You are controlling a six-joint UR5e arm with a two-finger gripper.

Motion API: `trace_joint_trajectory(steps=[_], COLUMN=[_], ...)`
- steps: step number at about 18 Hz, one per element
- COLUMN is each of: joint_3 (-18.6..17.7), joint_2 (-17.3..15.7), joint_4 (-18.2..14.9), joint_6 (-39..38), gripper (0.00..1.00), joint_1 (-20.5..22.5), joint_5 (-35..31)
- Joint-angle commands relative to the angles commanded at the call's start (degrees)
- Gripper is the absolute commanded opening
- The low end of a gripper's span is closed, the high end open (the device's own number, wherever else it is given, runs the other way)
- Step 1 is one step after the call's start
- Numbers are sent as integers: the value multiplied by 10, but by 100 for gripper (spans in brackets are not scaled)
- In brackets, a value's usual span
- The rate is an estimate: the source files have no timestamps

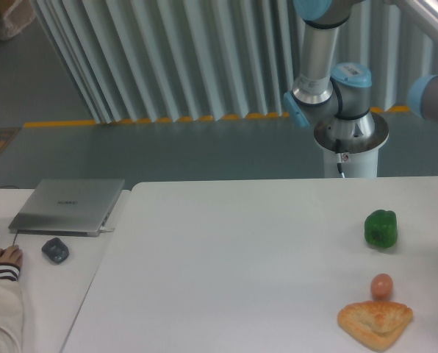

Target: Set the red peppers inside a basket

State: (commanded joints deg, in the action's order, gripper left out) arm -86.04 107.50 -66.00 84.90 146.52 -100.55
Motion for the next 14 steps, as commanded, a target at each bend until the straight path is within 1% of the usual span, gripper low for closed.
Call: trace_joint_trajectory(steps=[2, 3, 4, 5, 8, 9, 11, 14], joint_3=[-11, -13, -14, -14, -21, -31, -48, -53], joint_2=[-12, -16, -18, -18, -40, -49, -62, -62], joint_4=[-4, -11, -24, -45, -104, -119, -122, -136], joint_6=[-1, -1, -2, -3, -4, -4, -9, -12], gripper=[100, 100, 100, 100, 100, 100, 100, 100], joint_1=[-11, -15, -17, -19, -22, -24, -43, -66], joint_5=[2, 2, 4, 12, 65, 82, 106, 107])
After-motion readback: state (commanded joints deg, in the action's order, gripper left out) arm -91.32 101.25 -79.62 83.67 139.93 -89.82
